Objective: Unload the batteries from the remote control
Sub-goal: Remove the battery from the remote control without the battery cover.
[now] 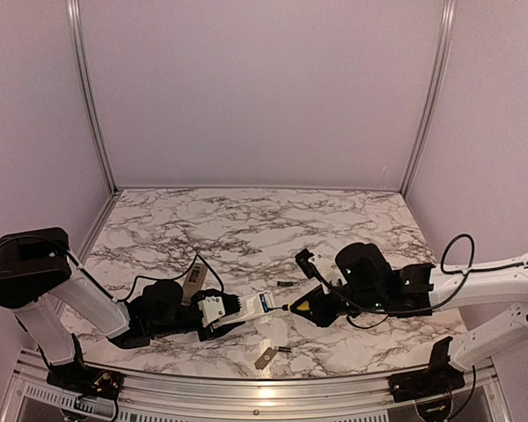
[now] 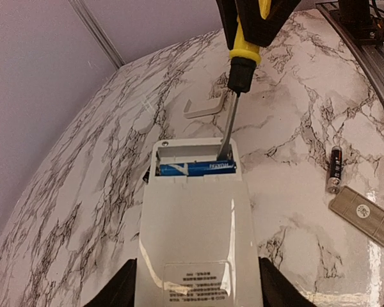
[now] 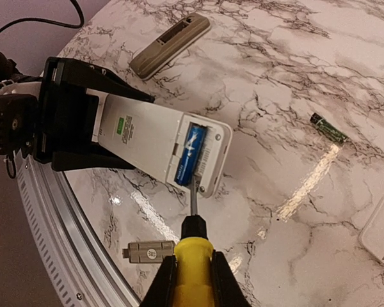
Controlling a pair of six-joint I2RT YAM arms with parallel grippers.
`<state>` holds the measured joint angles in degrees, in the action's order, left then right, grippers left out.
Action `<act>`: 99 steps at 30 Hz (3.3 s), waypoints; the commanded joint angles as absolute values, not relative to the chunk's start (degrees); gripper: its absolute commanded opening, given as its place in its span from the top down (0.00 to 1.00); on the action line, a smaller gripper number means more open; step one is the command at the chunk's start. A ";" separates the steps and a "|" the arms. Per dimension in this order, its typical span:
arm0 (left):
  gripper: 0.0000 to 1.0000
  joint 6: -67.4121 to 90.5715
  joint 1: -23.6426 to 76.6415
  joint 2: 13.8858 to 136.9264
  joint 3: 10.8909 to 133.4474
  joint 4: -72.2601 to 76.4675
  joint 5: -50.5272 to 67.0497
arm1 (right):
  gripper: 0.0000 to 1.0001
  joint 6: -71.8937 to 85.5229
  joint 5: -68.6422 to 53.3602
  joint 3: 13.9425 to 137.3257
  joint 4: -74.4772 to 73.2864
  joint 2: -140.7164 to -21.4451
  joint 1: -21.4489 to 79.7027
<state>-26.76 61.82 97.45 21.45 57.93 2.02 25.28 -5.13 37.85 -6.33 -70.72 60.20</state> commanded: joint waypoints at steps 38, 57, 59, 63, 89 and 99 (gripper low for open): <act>1.00 -25.89 62.02 95.84 21.45 60.55 5.31 | 1.00 30.17 -8.96 33.92 -1.82 -69.35 54.71; 1.00 -25.91 62.05 95.88 21.53 60.38 5.58 | 1.00 31.04 -9.98 34.45 -2.10 -71.14 53.91; 1.00 -25.85 62.04 95.89 21.61 60.27 5.67 | 1.00 29.47 -10.34 34.53 -1.87 -71.26 53.88; 1.00 -25.91 61.98 95.89 21.62 60.16 5.93 | 1.00 25.40 -10.68 34.78 -1.44 -71.44 53.88; 1.00 -25.87 61.99 95.98 21.66 60.19 6.15 | 1.00 29.58 -21.74 35.51 4.73 -74.65 50.09; 1.00 -25.62 62.04 95.80 21.71 60.19 6.59 | 1.00 34.30 -28.84 32.37 7.80 -75.31 43.57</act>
